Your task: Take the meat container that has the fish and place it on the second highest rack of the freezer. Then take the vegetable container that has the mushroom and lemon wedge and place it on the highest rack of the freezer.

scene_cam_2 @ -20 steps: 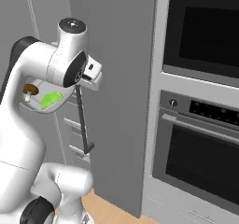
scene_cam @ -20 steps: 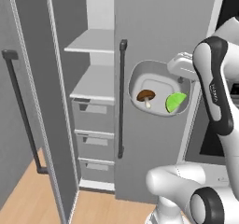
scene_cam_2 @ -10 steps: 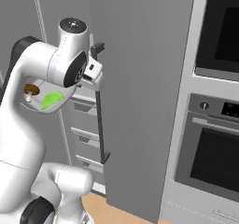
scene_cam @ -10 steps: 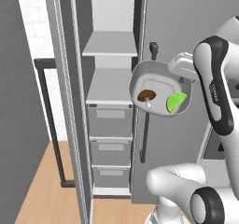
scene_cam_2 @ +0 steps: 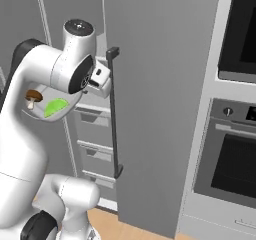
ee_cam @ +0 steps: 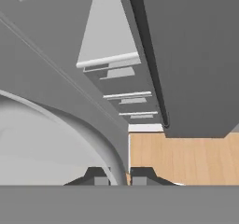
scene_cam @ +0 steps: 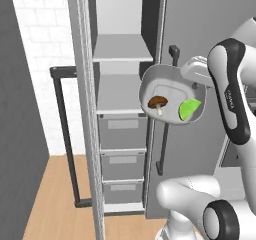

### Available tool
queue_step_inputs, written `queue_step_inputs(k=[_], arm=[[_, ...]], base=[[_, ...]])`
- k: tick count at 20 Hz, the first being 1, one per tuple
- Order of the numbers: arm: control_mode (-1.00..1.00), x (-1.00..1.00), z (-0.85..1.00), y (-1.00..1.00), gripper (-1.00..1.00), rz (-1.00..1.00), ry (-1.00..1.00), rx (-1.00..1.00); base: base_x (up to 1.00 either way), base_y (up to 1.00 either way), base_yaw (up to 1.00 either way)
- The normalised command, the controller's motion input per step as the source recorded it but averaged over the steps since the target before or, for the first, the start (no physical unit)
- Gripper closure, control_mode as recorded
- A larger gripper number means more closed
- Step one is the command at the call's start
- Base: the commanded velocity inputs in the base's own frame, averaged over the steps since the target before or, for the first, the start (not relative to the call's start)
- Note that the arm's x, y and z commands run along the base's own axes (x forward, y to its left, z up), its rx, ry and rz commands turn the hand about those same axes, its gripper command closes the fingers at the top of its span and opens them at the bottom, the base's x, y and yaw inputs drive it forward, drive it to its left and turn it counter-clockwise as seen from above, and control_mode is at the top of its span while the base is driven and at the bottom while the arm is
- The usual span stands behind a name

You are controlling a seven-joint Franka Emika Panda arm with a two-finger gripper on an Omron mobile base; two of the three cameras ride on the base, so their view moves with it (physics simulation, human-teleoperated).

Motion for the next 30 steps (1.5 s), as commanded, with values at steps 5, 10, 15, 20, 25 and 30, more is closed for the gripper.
queue_step_inputs(k=[5,10,15,20,25,30], arm=[[1.0,0.0,0.0,0.0,1.0,0.0,0.0,0.0],[1.0,0.0,0.0,0.0,1.0,0.0,0.0,0.0],[1.0,0.0,0.0,0.0,1.0,0.0,0.0,0.0],[-1.0,-0.07,-0.01,0.29,1.0,0.0,-0.02,-0.03],[-1.0,0.17,-0.01,0.53,1.0,-0.39,-0.03,0.2],[-1.0,0.26,0.0,0.29,1.0,-0.69,-0.01,0.36]], base=[[0.39,0.18,-0.2],[0.81,0.0,-0.05],[0.36,0.07,0.0],[-0.23,0.37,0.0],[0.0,0.0,0.0],[0.0,0.0,0.0]])
